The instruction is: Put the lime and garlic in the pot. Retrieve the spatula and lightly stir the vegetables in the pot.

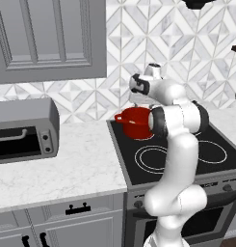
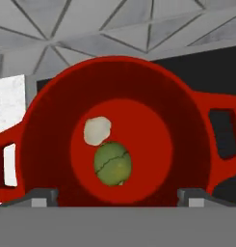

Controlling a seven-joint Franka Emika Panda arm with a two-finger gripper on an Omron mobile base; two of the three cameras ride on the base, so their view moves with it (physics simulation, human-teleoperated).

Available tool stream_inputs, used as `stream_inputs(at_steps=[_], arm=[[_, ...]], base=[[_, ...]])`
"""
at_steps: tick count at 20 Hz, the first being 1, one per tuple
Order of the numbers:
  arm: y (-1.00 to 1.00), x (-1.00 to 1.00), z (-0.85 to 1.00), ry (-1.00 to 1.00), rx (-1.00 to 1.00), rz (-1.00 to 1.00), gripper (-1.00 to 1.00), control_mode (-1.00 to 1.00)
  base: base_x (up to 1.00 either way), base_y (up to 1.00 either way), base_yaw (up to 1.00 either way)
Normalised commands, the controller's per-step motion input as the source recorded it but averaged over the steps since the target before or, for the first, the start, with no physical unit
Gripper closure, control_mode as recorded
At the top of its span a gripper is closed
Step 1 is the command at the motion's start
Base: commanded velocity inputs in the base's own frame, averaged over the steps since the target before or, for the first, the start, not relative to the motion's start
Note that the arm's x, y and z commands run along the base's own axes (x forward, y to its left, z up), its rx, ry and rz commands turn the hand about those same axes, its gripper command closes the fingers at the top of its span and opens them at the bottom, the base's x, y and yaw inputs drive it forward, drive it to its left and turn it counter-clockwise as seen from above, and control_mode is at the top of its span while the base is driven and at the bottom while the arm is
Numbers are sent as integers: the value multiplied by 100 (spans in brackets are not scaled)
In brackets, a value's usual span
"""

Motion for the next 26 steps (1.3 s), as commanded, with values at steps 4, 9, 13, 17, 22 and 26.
stream_inputs(at_steps=[4,9,13,17,22,26], arm=[[-25,-100,100,-14,0,0,-100,-100],[-15,-100,97,-10,-5,12,-100,-100],[20,-100,81,-6,-8,24,-100,-100],[32,-100,42,-10,-7,23,-100,-100],[16,-99,9,-8,-3,7,-100,-100],[2,-39,0,1,0,0,-100,-100]], base=[[0,0,0],[0,0,0],[0,0,0],[0,0,0],[0,0,0],[0,0,0]])
